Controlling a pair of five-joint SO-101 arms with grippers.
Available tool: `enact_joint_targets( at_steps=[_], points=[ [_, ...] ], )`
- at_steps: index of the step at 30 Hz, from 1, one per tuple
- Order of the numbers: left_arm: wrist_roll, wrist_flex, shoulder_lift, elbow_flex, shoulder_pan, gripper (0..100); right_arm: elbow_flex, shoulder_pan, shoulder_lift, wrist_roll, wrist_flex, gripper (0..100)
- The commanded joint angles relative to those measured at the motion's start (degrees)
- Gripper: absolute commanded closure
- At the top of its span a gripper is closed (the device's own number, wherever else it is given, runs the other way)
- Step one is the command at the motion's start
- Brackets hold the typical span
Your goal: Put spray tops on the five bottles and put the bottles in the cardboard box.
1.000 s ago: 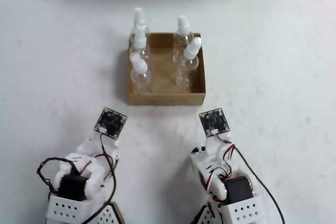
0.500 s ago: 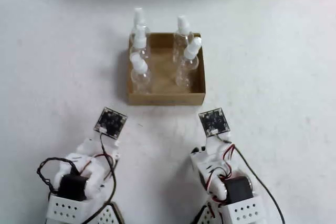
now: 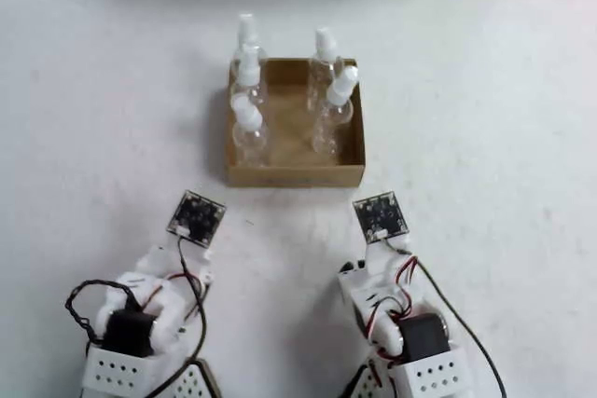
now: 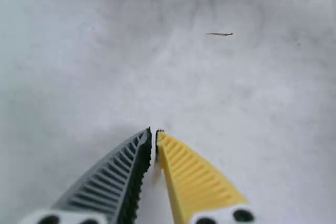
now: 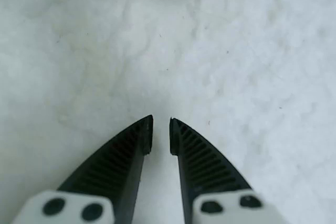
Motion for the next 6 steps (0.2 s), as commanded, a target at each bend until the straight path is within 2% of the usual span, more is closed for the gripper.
enact_joint_targets(
  at_steps=[1,6],
  points=[
    [-0.1,0.1,-0.2,-0.2,-0.5,98,0.5,0.3,-0.6,-0.1,0.5,98.1],
    [-0.1,0.1,-0.2,-0.2,-0.5,98,0.5,0.3,-0.6,-0.1,0.5,98.1]
  ],
)
